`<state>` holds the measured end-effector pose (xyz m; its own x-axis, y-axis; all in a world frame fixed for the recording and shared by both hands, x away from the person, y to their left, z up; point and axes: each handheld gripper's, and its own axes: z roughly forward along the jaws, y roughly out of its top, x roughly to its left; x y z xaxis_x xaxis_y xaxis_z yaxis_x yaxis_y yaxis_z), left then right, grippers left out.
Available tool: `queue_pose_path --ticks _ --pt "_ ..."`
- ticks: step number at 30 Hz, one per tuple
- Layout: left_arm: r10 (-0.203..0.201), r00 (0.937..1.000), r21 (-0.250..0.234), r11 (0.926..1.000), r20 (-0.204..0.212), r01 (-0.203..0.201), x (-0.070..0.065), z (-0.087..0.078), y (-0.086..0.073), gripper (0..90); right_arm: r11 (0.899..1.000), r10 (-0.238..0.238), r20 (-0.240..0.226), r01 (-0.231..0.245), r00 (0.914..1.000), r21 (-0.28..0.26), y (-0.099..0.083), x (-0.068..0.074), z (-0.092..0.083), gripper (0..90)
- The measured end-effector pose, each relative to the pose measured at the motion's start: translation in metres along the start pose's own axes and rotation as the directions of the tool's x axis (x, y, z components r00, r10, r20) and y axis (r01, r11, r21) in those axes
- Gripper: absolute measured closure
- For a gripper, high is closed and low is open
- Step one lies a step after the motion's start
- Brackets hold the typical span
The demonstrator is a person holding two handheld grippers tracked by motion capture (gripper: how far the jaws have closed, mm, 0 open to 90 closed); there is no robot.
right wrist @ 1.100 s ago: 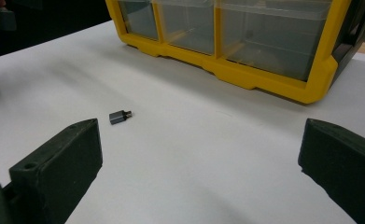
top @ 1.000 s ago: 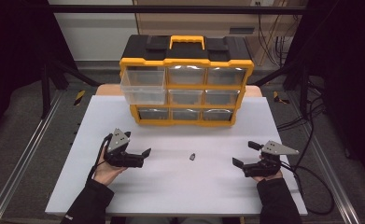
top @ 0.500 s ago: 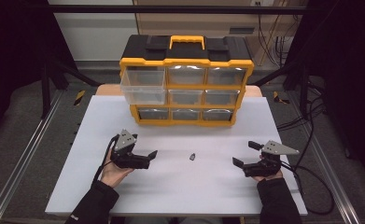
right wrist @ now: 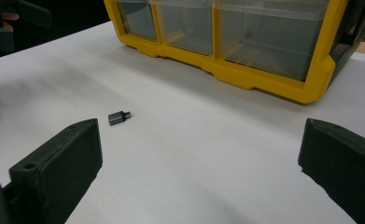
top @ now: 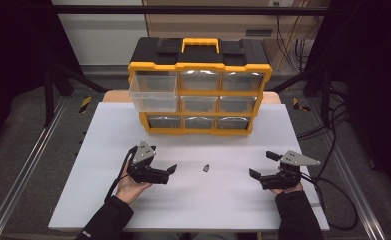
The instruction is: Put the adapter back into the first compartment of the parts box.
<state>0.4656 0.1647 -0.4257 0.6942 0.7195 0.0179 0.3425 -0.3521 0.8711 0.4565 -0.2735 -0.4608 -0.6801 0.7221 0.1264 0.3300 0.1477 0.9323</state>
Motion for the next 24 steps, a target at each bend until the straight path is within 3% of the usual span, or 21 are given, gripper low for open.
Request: queue_pose_path --ticks 13,24 --pt "0.036 0.9992 0.063 0.9973 0.016 -0.037 -0.019 0.012 0.007 0.1 1.000 -0.001 0.002 0.001 1.0000 -0.004 0.000 0.000 -0.001 0.2" --pt "0.051 0.9972 0.080 0.9953 0.054 -0.055 -0.035 0.030 0.013 0.0 1.000 -0.004 0.002 0.004 1.0000 -0.005 0.000 0.000 -0.001 0.2"
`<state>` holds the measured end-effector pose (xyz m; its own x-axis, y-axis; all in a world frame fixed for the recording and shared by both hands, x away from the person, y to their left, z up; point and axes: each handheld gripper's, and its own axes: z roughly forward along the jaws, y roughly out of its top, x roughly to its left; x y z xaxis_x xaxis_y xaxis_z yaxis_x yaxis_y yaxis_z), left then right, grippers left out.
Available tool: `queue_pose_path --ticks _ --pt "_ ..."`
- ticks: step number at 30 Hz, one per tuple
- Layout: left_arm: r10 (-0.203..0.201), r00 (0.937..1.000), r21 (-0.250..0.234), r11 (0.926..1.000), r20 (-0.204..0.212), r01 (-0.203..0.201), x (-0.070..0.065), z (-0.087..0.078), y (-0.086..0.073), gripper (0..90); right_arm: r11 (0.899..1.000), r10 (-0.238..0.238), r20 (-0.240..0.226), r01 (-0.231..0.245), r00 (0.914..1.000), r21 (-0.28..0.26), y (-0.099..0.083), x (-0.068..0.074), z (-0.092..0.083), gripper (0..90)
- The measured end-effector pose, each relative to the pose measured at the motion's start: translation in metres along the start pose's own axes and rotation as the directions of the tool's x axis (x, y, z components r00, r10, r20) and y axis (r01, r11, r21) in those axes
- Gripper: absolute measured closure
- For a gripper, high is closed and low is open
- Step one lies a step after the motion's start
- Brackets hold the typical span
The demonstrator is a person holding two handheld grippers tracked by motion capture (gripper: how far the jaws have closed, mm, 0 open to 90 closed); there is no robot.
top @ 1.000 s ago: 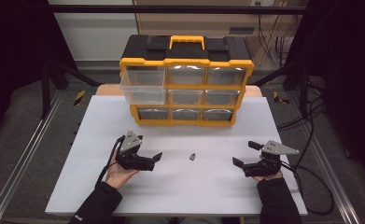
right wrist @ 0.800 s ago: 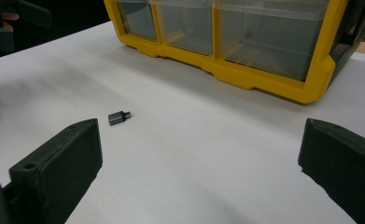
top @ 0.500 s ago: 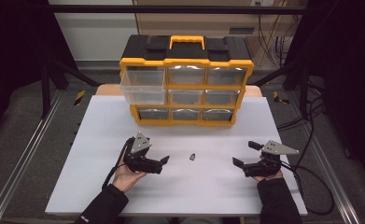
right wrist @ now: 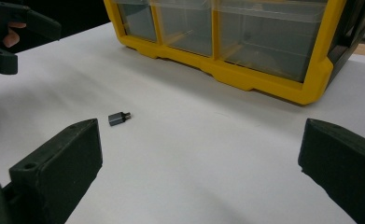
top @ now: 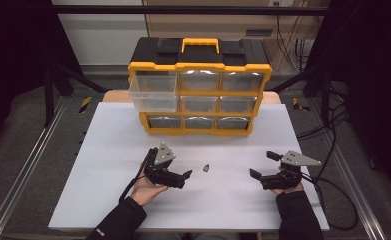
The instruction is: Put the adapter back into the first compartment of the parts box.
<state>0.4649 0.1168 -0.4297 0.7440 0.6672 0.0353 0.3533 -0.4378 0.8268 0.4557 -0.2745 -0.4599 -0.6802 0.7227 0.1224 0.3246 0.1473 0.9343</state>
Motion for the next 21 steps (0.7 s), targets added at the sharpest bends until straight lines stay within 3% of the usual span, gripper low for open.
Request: queue_pose_path --ticks 21 --pt "-0.006 0.9991 0.031 0.9995 0.041 0.004 -0.013 0.032 0.007 0.0 1.000 0.001 -0.001 -0.001 1.0000 0.004 0.000 0.000 0.000 0.2"
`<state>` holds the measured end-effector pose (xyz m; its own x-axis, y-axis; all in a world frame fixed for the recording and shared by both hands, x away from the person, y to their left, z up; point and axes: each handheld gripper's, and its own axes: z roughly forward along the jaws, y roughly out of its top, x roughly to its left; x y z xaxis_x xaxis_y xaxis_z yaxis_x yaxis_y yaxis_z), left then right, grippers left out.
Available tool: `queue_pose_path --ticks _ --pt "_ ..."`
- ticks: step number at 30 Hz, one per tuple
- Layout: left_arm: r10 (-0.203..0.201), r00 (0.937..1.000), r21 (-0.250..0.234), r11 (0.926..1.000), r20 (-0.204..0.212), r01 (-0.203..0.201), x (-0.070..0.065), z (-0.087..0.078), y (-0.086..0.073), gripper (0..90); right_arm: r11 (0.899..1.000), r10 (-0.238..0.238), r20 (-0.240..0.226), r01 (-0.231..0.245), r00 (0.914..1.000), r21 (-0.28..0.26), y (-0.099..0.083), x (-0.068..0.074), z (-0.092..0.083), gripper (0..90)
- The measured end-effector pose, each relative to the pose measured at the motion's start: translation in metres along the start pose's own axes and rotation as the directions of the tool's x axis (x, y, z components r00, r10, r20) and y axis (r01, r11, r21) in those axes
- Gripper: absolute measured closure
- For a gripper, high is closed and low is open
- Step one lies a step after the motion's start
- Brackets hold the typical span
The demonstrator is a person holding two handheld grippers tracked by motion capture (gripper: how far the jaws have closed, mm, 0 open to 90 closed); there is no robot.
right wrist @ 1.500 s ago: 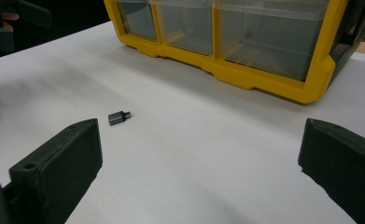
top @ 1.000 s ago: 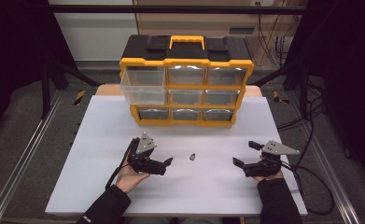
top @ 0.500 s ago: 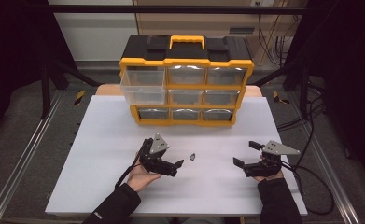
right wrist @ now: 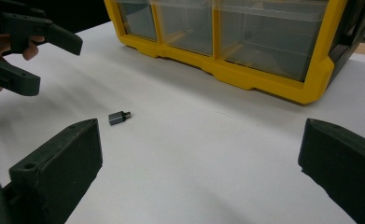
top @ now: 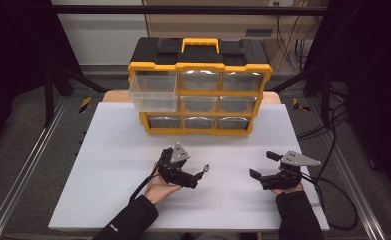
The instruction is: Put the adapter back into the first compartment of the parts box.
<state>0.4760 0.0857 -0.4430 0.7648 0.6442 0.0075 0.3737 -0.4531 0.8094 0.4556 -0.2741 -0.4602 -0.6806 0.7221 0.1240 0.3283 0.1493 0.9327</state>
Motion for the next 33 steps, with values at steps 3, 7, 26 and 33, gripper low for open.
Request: queue_pose_path --ticks 3,7,26,33 --pt "-0.007 1.0000 0.005 1.0000 0.003 0.007 0.000 0.004 0.001 0.0 1.000 -0.001 0.000 0.001 1.0000 0.000 0.000 0.000 0.000 0.2" --pt "-0.023 0.9997 0.013 0.9997 0.004 0.022 0.001 0.010 0.001 0.3 1.000 -0.002 0.000 0.002 1.0000 -0.002 0.000 0.000 0.000 0.2" --pt "-0.096 0.9953 0.063 0.9934 0.009 0.096 -0.002 0.042 0.004 7.4 1.000 0.001 -0.001 -0.001 1.0000 -0.006 0.000 0.000 -0.001 0.2" --pt "-0.098 0.9952 0.093 0.9909 -0.001 0.097 -0.003 0.049 0.000 16.5 1.000 0.002 -0.002 -0.002 1.0000 -0.007 0.001 0.000 -0.001 0.2"
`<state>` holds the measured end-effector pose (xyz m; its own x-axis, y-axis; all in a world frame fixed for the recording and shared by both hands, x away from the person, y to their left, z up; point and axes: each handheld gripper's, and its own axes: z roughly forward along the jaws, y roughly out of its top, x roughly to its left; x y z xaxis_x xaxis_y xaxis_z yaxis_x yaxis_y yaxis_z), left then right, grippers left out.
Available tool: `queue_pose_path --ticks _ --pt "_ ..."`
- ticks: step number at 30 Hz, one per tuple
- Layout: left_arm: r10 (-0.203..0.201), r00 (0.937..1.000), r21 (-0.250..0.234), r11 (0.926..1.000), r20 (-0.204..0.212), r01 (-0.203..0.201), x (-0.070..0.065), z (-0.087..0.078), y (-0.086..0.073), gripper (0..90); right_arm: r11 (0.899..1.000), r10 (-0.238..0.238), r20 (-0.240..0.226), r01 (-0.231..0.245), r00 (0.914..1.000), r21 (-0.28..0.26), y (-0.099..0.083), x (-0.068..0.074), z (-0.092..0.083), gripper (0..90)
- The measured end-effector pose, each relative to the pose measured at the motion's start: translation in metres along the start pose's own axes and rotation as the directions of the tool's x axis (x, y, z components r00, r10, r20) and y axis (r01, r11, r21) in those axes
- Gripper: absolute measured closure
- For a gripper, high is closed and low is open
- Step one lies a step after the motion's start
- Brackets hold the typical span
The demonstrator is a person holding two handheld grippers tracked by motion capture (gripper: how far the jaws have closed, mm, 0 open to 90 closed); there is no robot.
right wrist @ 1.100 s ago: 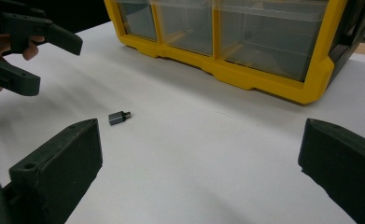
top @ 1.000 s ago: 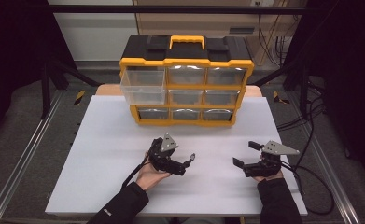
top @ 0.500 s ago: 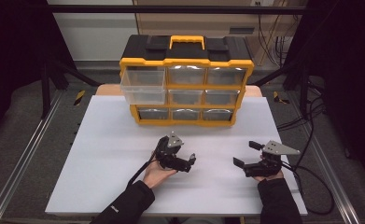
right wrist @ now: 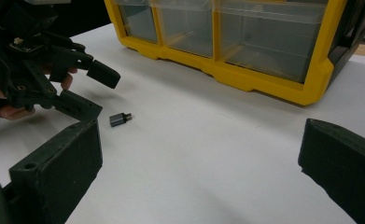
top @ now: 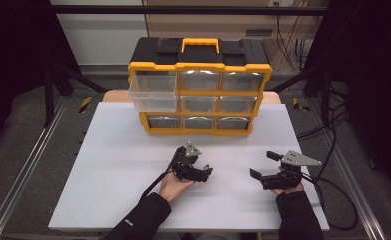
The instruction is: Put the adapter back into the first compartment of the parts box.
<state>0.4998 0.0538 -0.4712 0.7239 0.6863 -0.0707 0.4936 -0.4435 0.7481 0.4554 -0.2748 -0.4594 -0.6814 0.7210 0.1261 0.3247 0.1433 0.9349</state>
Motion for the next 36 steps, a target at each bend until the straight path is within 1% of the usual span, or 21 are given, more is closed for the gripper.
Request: queue_pose_path --ticks 3,6,8,16,19,24,27,29,34,36 --pt "-0.004 1.0000 0.002 1.0000 0.000 0.004 -0.0002 0.0014 -0.0004 22.3 1.000 0.000 0.000 0.000 1.0000 -0.001 -0.0001 0.0000 0.0003 0.2" --pt "-0.009 0.9999 0.002 1.0000 0.011 0.009 -0.0006 0.0021 -0.0006 28.3 1.000 -0.001 -0.001 0.001 1.0000 -0.001 -0.0001 0.0000 0.0003 0.2" --pt "-0.011 0.9997 0.003 0.9999 0.020 0.011 -0.0011 0.0025 -0.0006 31.1 1.000 0.000 -0.001 0.000 1.0000 -0.001 0.0000 0.0000 0.0002 0.2" --pt "0.003 0.9997 0.014 0.9999 0.024 -0.004 -0.0026 0.0036 -0.0004 43.1 1.000 0.001 -0.002 -0.001 1.0000 -0.002 0.0000 -0.0001 0.0002 0.2" --pt "-0.007 0.9992 0.019 0.9998 0.040 0.006 -0.0033 0.0045 -0.0002 46.7 1.000 0.000 -0.002 0.000 1.0000 -0.002 0.0000 0.0000 0.0003 0.2" --pt "-0.010 0.9993 0.031 0.9995 0.036 0.009 -0.0052 0.0070 0.0000 51.5 1.000 0.003 -0.003 -0.003 1.0000 -0.003 0.0002 0.0000 -0.0002 0.2" --pt "-0.002 0.9993 0.037 0.9993 0.037 0.000 -0.0064 0.0073 0.0005 54.8 1.000 0.002 -0.002 -0.002 1.0000 -0.001 0.0001 0.0000 0.0000 0.2" --pt "0.003 0.9996 0.037 0.9993 0.030 -0.004 -0.0073 0.0074 0.0006 57.5 1.000 0.002 -0.003 -0.002 1.0000 -0.002 0.0002 0.0001 -0.0001 0.2" --pt "0.005 0.9995 0.039 0.9992 0.032 -0.006 -0.0083 0.0083 0.0011 63.7 1.000 0.000 -0.002 0.000 1.0000 -0.006 0.0003 -0.0001 -0.0004 0.2" --pt "0.009 0.9996 0.041 0.9991 0.026 -0.010 -0.0096 0.0087 0.0015 65.8 1.000 0.003 -0.003 -0.003 1.0000 -0.003 0.0003 0.0000 -0.0003 0.2"
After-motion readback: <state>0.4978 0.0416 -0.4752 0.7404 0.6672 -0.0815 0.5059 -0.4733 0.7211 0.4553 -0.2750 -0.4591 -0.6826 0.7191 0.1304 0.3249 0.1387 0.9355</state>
